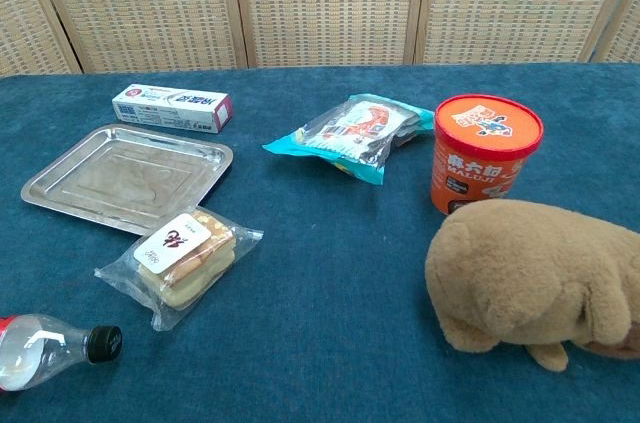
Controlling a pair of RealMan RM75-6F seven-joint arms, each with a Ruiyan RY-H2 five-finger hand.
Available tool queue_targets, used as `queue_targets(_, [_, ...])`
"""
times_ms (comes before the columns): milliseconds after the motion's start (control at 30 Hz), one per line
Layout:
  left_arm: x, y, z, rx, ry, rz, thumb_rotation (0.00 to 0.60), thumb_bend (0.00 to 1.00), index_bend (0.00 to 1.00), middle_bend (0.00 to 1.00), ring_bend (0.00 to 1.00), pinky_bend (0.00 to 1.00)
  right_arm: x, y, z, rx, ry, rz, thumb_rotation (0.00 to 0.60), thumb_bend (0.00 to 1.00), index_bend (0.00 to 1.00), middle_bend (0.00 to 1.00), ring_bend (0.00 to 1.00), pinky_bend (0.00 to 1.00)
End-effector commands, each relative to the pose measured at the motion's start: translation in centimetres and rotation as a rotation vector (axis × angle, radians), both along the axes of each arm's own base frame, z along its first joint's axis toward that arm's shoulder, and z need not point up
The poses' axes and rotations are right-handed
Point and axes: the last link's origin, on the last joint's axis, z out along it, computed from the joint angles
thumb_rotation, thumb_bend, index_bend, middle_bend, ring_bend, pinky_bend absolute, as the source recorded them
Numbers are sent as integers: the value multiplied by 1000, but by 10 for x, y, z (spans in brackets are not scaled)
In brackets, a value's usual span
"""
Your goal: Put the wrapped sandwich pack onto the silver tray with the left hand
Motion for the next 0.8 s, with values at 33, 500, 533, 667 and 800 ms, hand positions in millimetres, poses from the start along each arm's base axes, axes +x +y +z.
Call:
queue_targets(33, [3, 0, -1, -14, -5, 2, 600, 203, 0, 0, 0, 68, -2, 2, -3, 10, -6, -5, 600, 222, 129, 0, 0, 0])
queue_targets(500, [13, 10, -22, -159, -86, 8, 600, 197, 0, 0, 0, 60, -10, 1, -4, 20, -16, -4, 600, 222, 129, 0, 0, 0])
queue_targets(533, [16, 11, -28, -186, -93, 10, 600, 195, 0, 0, 0, 58, -11, 1, -4, 20, -21, -4, 600, 222, 129, 0, 0, 0])
queue_targets(667, [28, 19, -51, -279, -132, 2, 600, 174, 0, 0, 0, 10, -15, 1, -2, 24, -29, 2, 600, 222, 129, 0, 0, 0])
queue_targets(800, [34, 24, -65, -323, -157, -9, 600, 156, 0, 0, 0, 0, -16, 1, 0, 19, -34, 6, 600, 222, 129, 0, 0, 0])
